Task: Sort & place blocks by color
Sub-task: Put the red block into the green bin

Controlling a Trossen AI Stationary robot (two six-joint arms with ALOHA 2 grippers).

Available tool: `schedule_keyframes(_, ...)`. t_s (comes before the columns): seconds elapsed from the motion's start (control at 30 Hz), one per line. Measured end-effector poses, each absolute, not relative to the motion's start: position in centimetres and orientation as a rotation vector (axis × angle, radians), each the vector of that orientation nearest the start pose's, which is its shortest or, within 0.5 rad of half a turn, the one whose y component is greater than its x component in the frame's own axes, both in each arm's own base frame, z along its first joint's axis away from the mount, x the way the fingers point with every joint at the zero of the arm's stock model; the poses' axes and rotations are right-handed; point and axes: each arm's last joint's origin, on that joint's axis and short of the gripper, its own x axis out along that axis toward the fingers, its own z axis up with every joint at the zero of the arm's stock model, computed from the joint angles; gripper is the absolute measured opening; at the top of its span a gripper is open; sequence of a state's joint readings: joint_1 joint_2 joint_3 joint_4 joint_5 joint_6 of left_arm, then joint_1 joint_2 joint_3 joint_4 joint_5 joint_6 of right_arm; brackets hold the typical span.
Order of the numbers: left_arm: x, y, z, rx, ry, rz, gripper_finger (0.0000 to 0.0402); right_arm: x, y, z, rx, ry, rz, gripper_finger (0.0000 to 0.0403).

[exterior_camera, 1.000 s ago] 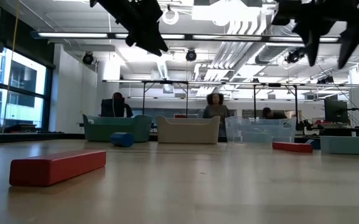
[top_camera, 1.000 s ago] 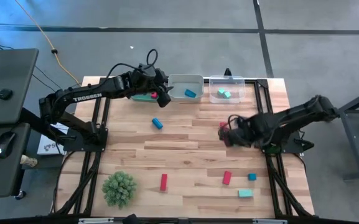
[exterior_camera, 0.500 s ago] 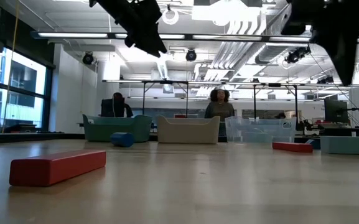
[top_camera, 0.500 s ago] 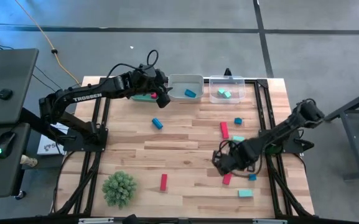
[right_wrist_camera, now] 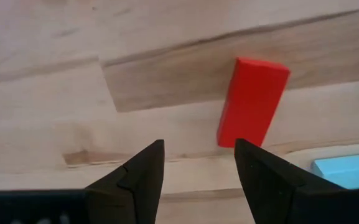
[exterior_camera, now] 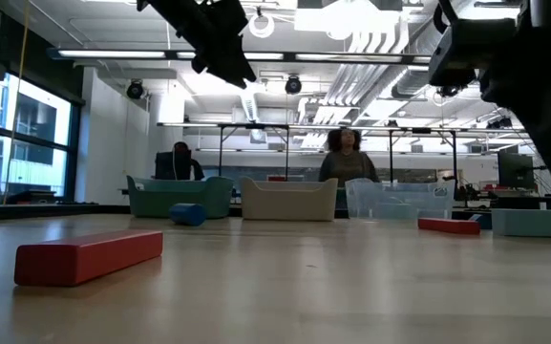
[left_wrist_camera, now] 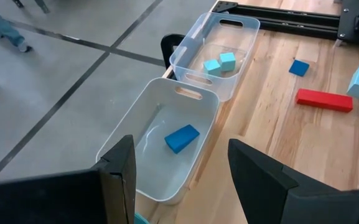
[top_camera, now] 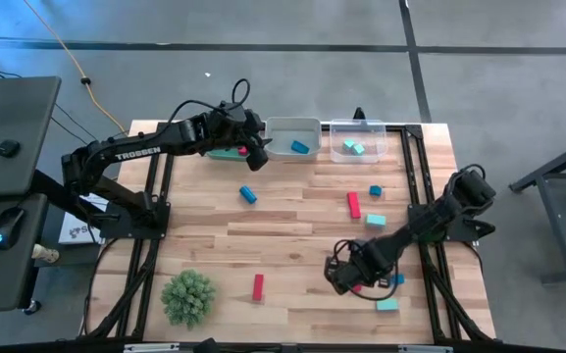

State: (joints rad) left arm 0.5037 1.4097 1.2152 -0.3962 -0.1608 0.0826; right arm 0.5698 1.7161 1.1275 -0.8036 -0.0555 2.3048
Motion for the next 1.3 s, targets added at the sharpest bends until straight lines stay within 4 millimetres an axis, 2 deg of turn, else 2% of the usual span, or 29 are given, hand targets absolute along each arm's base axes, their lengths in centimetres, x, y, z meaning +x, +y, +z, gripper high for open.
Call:
schedule_keyframes(0.47,26.9,15.3,32.2,-0.026,0.618,0.617,0.0172,25.4,18.0,18.3,1.428,1.192,-1.129,0.0134)
schedule_keyframes(0.7,26.9,15.3,32.2,-0.026,0.618,0.617,0.0172,26.4,18.0,18.5,1.374,1.11,-0.98,0.0134)
schedule_keyframes(0.8,26.9,15.3,32.2,-0.026,0.618,0.617,0.0172,26.1,17.8,18.5,1.362,1.153,-1.015,0.0134)
schedule_keyframes(0.97,26.9,15.3,32.2,-0.026,0.618,0.618,0.0172,25.0,17.8,18.3,1.386,1.235,-1.173,0.0134)
schedule_keyframes(1.3,26.9,15.3,32.2,-0.027,0.622,0.618,0.0172,25.0,17.9,18.3,1.397,1.236,-1.172,0.0134)
